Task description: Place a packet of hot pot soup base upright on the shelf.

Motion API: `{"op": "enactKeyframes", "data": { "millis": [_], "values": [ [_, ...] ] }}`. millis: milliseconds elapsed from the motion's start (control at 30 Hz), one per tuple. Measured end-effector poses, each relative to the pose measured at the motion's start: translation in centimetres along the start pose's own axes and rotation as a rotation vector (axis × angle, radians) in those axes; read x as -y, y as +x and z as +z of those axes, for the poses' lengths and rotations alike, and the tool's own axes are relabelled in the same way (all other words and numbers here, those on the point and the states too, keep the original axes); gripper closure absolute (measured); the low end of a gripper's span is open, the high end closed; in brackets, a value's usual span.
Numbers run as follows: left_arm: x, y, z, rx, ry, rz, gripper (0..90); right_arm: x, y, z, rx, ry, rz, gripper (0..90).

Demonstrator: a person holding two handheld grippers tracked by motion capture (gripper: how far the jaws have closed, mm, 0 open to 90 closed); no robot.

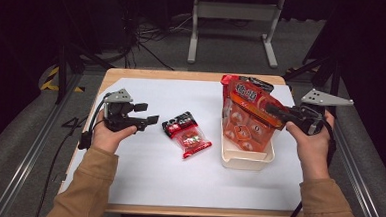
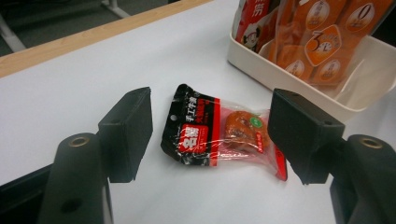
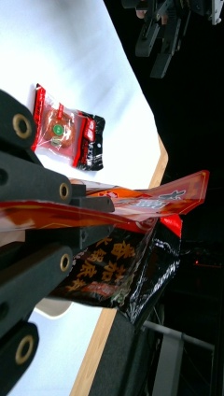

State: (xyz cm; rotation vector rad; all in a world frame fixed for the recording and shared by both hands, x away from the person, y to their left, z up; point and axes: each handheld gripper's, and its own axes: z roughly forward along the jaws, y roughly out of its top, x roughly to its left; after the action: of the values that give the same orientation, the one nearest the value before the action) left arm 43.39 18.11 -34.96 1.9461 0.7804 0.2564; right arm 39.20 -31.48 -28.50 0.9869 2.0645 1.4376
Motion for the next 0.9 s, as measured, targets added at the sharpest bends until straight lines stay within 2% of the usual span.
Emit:
{"op": "enactKeyframes", "data": {
  "millis": [167, 367, 633, 767, 900],
  "values": [
    [0.2, 0.4, 0.7, -0.008, 0.008, -0.010, 32.0, 0.1, 0.0, -0.3, 0.018, -0.018, 0.007, 83.1],
    [0.4, 0.5, 1.8, -0.011, 0.039, -0.017, 32.7, 0.3, 0.0, -1.6, 0.052, -0.064, 0.015, 67.7],
    [0.7, 0.7, 2.8, -0.026, 0.074, -0.028, 32.7, 1.0, -0.1, -3.5, 0.096, -0.098, 0.012, 58.4],
    [0.7, 0.8, 3.0, -0.043, 0.071, -0.024, 32.8, 1.5, -0.4, -4.7, 0.126, -0.109, 0.023, 53.7],
    [0.5, 0.4, 3.2, -0.082, 0.092, 0.011, 32.3, 2.3, -0.7, -5.4, 0.161, -0.114, 0.042, 49.2]
  ]
}}
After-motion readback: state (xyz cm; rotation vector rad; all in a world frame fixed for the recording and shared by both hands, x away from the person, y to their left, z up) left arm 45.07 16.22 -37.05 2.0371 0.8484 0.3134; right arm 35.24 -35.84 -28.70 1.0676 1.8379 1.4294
